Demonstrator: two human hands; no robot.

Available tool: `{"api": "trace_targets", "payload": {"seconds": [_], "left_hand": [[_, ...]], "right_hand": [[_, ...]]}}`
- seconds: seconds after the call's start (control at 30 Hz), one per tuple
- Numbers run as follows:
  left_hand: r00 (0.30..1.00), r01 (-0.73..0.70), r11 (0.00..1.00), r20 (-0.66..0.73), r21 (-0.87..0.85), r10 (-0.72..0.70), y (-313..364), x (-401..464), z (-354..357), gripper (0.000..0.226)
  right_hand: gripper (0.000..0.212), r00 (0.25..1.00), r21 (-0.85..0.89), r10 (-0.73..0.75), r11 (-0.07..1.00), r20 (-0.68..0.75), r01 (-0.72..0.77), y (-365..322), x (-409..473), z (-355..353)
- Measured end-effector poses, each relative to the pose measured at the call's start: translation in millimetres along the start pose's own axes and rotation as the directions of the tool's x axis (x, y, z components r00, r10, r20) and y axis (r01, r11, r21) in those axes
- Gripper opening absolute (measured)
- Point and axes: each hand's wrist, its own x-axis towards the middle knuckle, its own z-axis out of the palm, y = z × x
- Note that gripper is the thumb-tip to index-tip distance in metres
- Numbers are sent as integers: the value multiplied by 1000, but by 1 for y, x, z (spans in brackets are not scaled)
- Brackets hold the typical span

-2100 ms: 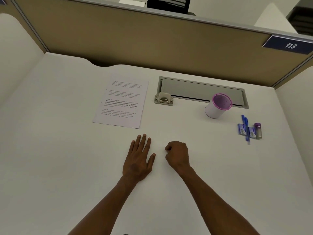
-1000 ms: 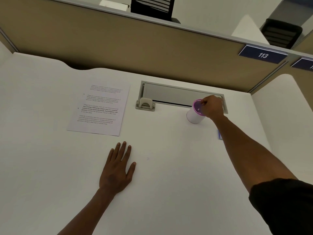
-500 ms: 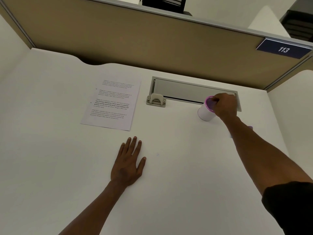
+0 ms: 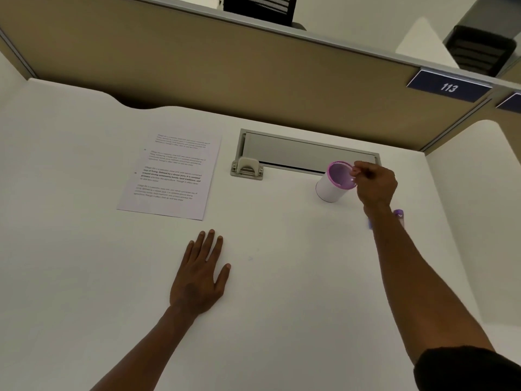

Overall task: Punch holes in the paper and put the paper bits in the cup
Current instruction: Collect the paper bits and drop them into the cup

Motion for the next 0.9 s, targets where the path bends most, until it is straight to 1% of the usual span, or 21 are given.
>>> {"api": "trace_targets", "payload": {"seconds": [0.03,0.07,0.1,0.13,0.17,0.23,0.3,0.37,0.4,0.43,0.53,0.6,0.67,0.77,0.83,0.9], "left_hand": [[1000,0,1000,-1,-1,0,0,1,0,70],[1000,0,1000,4,1,0,1,1,0,70],[1000,1,1000,9,1,-1,2,1,-1,70],[1000,2,1000,12,-1,-2,4,0,-2,70],[1000,5,1000,14,-2,-4,4,0,-2,70],[1000,10,1000,21,0,-10,5,0,-3,70],[1000,11,1000,22,-4,-11,4,0,-5,70],[1000,10,1000,24,-6,-10,4,0,-5,70],[1000,8,1000,23,-5,-8,4,0,-4,70],[1000,8,1000,21,-3,-7,3,-1,-4,70],[1000,11,1000,16,-4,-11,2,-1,-3,70],[1000,10,1000,17,5,-11,3,-1,-2,70],[1000,10,1000,12,4,-10,2,0,-2,70],[1000,9,1000,4,-9,-9,2,-1,-2,70],[1000,10,1000,5,-14,-10,2,-1,-2,70],[1000,14,1000,8,-7,-14,2,-1,-2,70]], "right_hand": [[18,996,148,92,985,-5,-91,0,-6,-2],[19,985,305,172,938,6,-166,0,-12,-4],[20,972,446,232,866,40,-225,0,-20,-6],[20,959,541,264,795,99,-275,0,-31,-5],[19,947,583,267,746,181,-322,0,-47,-1],[20,895,553,235,718,379,-423,-2,-89,15],[25,811,487,248,694,529,-530,-5,-132,37],[30,732,440,305,638,609,-632,-9,-166,55],[32,713,419,321,633,623,-651,-11,-178,63],[32,710,398,322,651,627,-646,-13,-189,69],[31,734,303,299,768,610,-564,-18,-213,85],[31,780,207,280,864,559,-458,-19,-223,91],[29,823,140,263,915,504,-378,-20,-229,95],[26,870,122,229,943,437,-310,-20,-235,96],[23,890,178,215,935,402,-306,-20,-236,96],[20,894,265,204,908,399,-325,-20,-234,93]]}}
